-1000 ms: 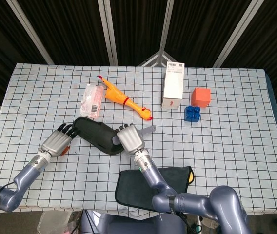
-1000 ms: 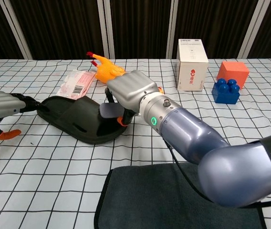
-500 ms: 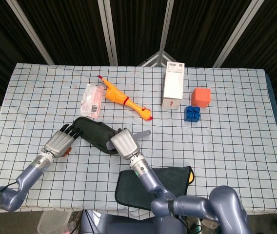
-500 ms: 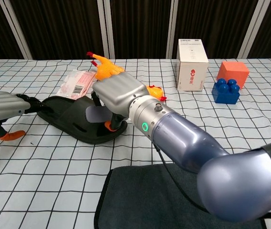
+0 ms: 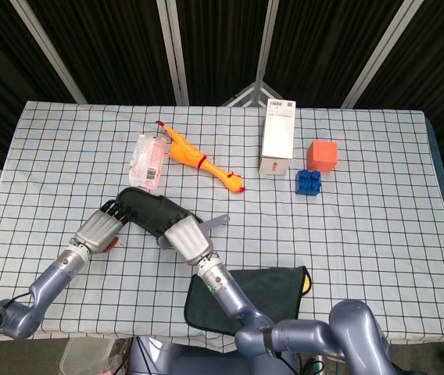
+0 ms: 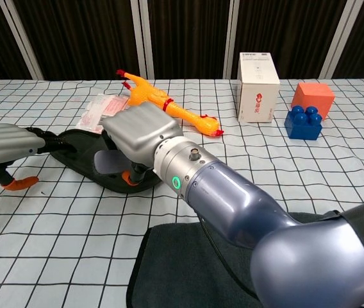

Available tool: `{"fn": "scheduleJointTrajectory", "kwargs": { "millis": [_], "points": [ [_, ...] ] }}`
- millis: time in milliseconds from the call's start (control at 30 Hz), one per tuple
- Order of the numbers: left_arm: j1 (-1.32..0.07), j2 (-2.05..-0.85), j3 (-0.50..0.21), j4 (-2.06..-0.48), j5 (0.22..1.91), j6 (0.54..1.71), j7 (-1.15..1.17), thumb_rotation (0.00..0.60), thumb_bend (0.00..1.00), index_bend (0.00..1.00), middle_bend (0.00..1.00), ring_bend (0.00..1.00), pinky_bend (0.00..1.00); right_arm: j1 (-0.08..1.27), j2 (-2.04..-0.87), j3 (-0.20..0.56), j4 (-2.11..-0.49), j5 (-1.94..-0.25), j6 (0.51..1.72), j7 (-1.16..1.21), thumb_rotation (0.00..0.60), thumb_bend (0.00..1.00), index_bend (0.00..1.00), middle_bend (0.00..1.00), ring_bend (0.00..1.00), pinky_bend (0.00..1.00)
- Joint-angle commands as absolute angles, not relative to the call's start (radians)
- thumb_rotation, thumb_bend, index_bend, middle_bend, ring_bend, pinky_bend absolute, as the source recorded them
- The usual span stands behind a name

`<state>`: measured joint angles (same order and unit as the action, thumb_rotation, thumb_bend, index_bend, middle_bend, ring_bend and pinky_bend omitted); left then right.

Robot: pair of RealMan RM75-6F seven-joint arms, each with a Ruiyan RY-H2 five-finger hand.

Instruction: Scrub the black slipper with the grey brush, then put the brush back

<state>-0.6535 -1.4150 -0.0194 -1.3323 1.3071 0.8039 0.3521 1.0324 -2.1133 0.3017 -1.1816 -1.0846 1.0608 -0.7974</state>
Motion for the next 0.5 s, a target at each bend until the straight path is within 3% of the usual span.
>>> {"fn": "scheduleJointTrajectory", "kwargs": {
  "millis": [33,500],
  "points": [
    [-0.651,-1.411,-0.017,-1.338,1.305,0.809,0.354,0.6,0.66,0.07,0.06,0.0,0.0,1.027,-2.117,0.302,-1.16,-1.075,1.054,-0.794,0.6,0.75,0.71,0.69,0.5,0.58],
    [-0.649,-1.406,-0.01,-1.338,1.297,0.814,0.351,0.6,0.66,0.07,0.06,0.0,0.0,1.011,-2.107,0.305,-1.054,-1.053,1.031,-0.789,0.6,0.75,0.71,0.69,0.5,0.58]
  ]
}}
